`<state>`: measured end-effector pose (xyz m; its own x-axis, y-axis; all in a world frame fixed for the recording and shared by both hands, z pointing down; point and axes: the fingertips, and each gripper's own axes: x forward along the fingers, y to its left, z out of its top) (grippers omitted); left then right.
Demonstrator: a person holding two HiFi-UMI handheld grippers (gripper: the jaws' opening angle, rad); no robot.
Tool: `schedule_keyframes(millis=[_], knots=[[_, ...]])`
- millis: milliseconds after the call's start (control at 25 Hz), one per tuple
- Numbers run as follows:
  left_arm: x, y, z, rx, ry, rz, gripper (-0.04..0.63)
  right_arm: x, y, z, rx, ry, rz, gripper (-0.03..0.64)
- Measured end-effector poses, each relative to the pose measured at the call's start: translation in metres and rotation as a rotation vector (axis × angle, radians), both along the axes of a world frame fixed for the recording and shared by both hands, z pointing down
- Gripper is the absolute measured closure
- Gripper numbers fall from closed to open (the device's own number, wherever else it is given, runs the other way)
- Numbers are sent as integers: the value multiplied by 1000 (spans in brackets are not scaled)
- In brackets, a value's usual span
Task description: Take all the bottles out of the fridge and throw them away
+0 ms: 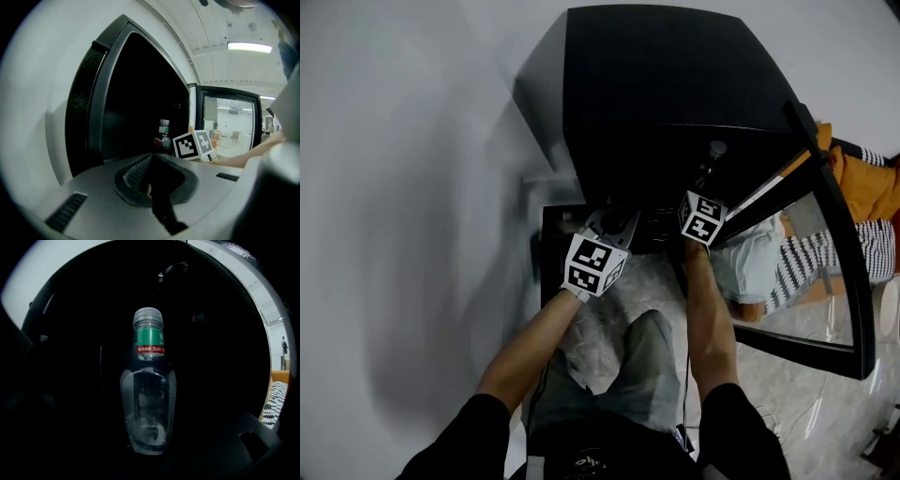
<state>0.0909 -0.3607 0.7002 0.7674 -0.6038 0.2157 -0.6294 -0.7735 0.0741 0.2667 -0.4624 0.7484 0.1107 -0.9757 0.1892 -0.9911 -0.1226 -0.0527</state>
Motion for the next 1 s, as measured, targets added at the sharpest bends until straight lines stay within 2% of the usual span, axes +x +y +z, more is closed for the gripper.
schedule_keyframes(millis=[360, 600, 800, 1000], knots=[[-1, 6, -10, -4, 6, 7, 594, -12, 16, -5, -11, 4, -28, 313], [-7, 23, -31, -30, -6, 9, 594, -19, 41, -30, -25, -3, -40, 313], [-20, 45, -75, -66, -27, 10, 594, -35, 84, -62, -80, -30, -43, 313], [-36, 68, -144, -69, -31, 7, 594, -55, 133, -116, -110, -50, -51, 313]])
